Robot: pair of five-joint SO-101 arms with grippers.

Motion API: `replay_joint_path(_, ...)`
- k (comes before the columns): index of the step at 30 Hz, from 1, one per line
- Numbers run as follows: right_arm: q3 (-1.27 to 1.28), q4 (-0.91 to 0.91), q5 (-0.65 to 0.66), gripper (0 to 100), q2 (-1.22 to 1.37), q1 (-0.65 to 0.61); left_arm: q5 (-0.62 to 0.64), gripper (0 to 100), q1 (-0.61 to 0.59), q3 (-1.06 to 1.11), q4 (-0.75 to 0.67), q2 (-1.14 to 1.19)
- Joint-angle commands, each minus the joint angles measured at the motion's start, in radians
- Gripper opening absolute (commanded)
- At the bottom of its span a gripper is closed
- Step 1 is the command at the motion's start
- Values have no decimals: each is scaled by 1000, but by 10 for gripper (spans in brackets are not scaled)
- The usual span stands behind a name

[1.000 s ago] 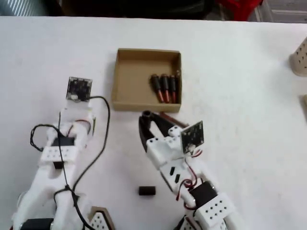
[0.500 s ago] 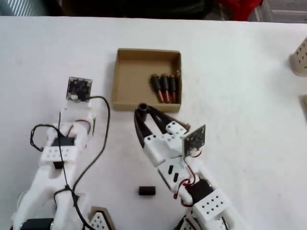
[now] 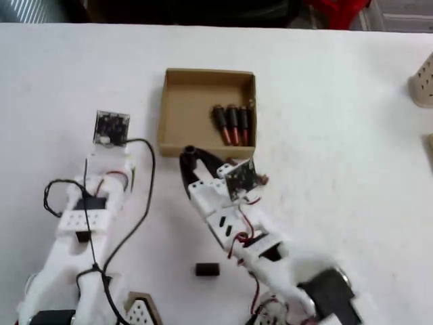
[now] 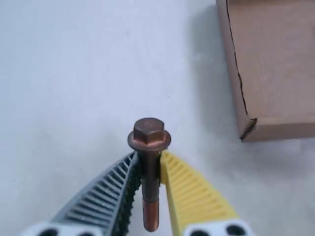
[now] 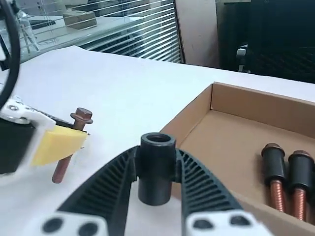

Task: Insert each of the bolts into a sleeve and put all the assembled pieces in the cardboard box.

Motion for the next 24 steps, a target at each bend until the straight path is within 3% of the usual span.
replay_joint_path(1, -77, -289, 14, 17, 269, -12, 14, 20, -7, 68, -224, -41)
replay_joint_path(7, -81, -539, 101, 17, 478, -38, 18, 20, 18, 117, -351, -41)
replay_joint_path(12, -35, -639, 175, 17, 544, -120, 201, 20, 10, 117, -407, -41)
replay_joint_path(18, -28, -644, 180, 17, 550, -128, 361, 20, 8, 117, -542, -41)
replay_joint_path(24, -28, -644, 183, 17, 550, -130, 425, 20, 30, 120, -698, -41)
